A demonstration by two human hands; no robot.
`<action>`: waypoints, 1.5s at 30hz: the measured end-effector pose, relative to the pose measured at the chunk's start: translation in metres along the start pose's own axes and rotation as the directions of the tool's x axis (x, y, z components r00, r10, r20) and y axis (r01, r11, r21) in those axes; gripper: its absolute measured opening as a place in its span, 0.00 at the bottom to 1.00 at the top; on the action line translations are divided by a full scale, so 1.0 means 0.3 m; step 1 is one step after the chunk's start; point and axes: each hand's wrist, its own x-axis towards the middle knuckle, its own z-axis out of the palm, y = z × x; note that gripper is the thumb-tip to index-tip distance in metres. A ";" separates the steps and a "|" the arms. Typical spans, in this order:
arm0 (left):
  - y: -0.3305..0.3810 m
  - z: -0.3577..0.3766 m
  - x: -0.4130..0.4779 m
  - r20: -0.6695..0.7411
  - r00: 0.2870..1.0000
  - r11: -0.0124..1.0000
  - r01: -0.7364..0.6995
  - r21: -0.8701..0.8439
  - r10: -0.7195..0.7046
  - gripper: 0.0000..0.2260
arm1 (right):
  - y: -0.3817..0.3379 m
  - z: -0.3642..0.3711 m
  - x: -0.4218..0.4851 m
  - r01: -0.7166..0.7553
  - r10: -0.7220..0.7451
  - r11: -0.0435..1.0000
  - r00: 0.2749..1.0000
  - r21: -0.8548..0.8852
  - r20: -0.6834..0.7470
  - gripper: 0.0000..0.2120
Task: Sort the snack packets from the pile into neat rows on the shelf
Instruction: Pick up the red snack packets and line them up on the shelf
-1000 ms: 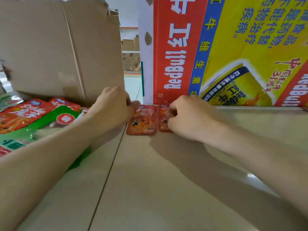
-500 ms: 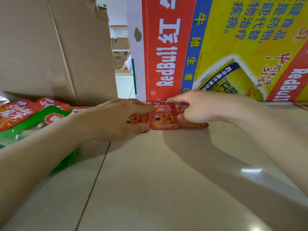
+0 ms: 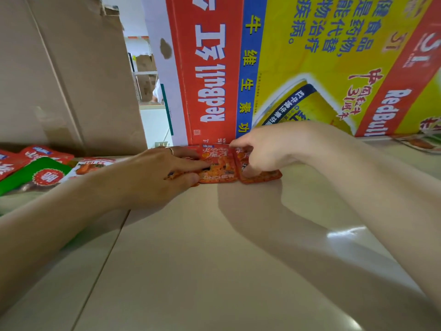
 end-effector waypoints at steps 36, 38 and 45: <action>-0.060 0.037 0.047 0.077 0.997 0.999 -0.006 0.054 0.001 0.19 | -0.018 0.013 0.003 -0.018 0.018 1.000 1.000 -0.011 -0.004 0.29; -0.059 0.034 0.047 0.073 0.997 0.998 -0.002 0.055 -0.002 0.19 | -0.016 0.016 0.012 -0.027 0.027 1.000 1.000 -0.002 -0.003 0.28; -0.047 0.026 0.043 0.086 0.996 0.999 0.009 0.042 -0.013 0.19 | -0.007 0.007 0.005 -0.058 0.058 0.998 0.998 0.034 -0.004 0.29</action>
